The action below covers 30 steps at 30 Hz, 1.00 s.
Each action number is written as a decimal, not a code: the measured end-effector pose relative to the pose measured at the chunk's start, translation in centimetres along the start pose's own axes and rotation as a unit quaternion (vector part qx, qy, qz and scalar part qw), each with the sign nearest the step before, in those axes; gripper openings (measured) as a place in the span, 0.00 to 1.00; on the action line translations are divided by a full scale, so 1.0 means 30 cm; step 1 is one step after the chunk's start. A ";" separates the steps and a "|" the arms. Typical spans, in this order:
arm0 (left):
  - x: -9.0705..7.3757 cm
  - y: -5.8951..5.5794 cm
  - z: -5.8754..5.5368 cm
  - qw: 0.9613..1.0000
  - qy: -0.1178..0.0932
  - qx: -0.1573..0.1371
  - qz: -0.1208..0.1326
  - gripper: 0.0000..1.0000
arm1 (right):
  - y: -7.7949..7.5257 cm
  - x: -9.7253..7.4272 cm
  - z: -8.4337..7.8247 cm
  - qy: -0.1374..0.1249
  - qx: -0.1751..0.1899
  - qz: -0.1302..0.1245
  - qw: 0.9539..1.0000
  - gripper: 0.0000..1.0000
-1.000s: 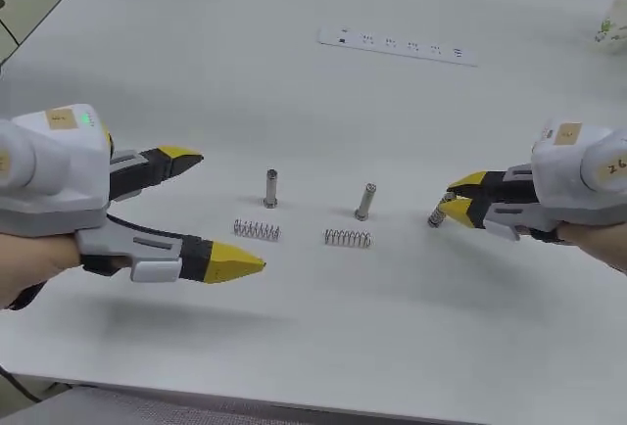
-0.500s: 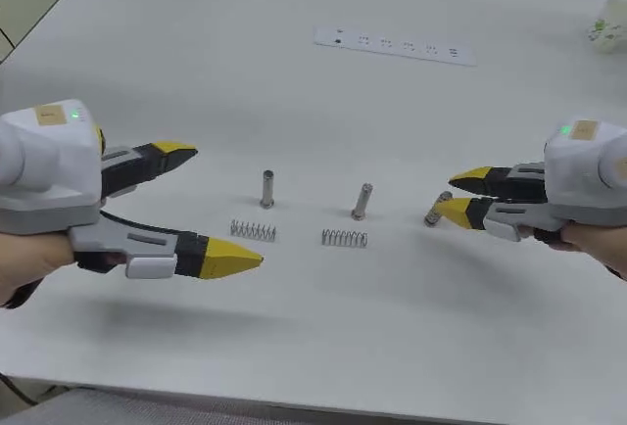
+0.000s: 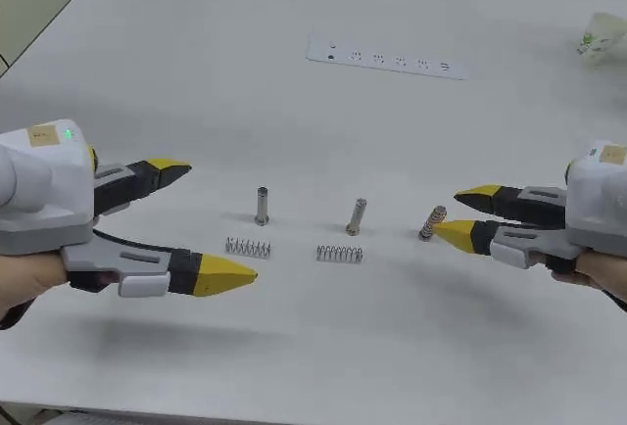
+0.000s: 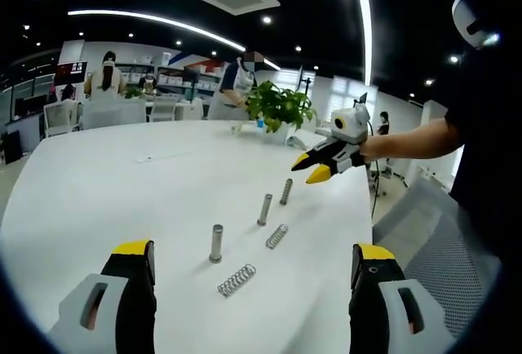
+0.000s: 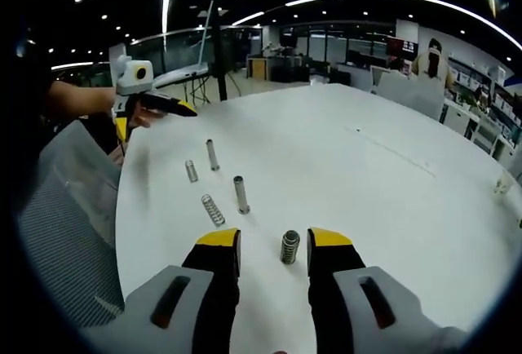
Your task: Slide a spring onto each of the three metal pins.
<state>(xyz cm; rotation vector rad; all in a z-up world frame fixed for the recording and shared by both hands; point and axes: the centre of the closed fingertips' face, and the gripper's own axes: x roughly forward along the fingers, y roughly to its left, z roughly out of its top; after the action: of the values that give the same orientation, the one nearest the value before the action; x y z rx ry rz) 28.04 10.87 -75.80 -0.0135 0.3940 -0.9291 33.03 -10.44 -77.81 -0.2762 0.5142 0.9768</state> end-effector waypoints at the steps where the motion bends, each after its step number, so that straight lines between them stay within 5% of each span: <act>1: 0.000 0.000 0.000 1.000 0.000 0.001 0.000 0.98 | 0.001 -0.004 -0.003 -0.001 0.000 0.000 1.000 0.30; 13: -0.004 0.001 0.004 1.000 0.001 0.001 0.001 0.98 | 0.051 -0.025 0.001 -0.006 -0.004 0.014 1.000 0.29; 30: -0.003 -0.009 -0.007 1.000 0.007 0.004 -0.003 0.98 | 0.136 0.018 0.031 -0.003 -0.030 0.053 0.998 0.24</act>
<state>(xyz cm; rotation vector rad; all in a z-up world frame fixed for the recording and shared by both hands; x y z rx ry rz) 27.72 10.81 -75.91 -0.0011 0.4042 -0.9361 30.11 -7.44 -77.29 -0.3021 0.4992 1.0980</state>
